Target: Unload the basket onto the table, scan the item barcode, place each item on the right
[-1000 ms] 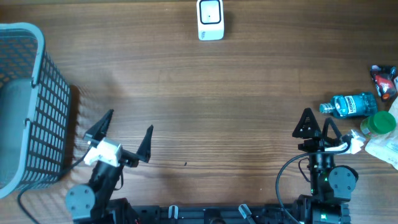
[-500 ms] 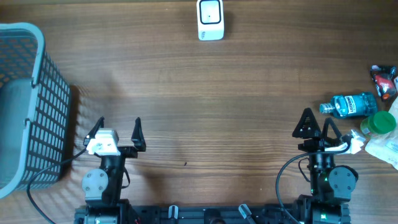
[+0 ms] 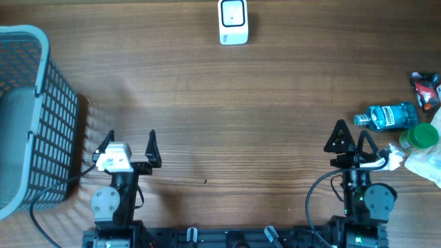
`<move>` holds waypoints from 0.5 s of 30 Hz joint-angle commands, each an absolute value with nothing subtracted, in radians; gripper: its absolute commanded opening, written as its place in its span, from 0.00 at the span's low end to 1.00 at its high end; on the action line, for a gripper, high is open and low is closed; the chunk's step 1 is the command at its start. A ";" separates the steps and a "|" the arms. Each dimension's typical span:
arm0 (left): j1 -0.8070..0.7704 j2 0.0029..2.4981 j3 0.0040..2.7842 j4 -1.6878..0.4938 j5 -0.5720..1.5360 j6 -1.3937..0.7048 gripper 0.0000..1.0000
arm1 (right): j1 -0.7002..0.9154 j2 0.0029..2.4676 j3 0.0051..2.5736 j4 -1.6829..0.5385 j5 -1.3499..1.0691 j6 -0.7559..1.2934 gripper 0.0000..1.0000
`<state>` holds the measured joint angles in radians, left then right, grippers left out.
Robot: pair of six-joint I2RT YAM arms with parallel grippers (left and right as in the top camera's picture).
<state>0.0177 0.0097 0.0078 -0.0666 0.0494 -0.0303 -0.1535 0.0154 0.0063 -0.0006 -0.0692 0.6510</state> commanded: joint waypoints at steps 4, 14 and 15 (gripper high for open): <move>0.014 0.005 0.006 -0.076 0.032 -0.064 1.00 | -0.152 0.009 0.005 0.002 -0.052 0.658 1.00; 0.014 0.005 0.006 -0.076 0.032 -0.064 1.00 | -0.152 0.009 0.005 0.002 -0.052 0.658 1.00; 0.014 0.005 0.006 -0.076 0.032 -0.064 1.00 | -0.152 0.009 0.005 0.002 -0.052 0.658 1.00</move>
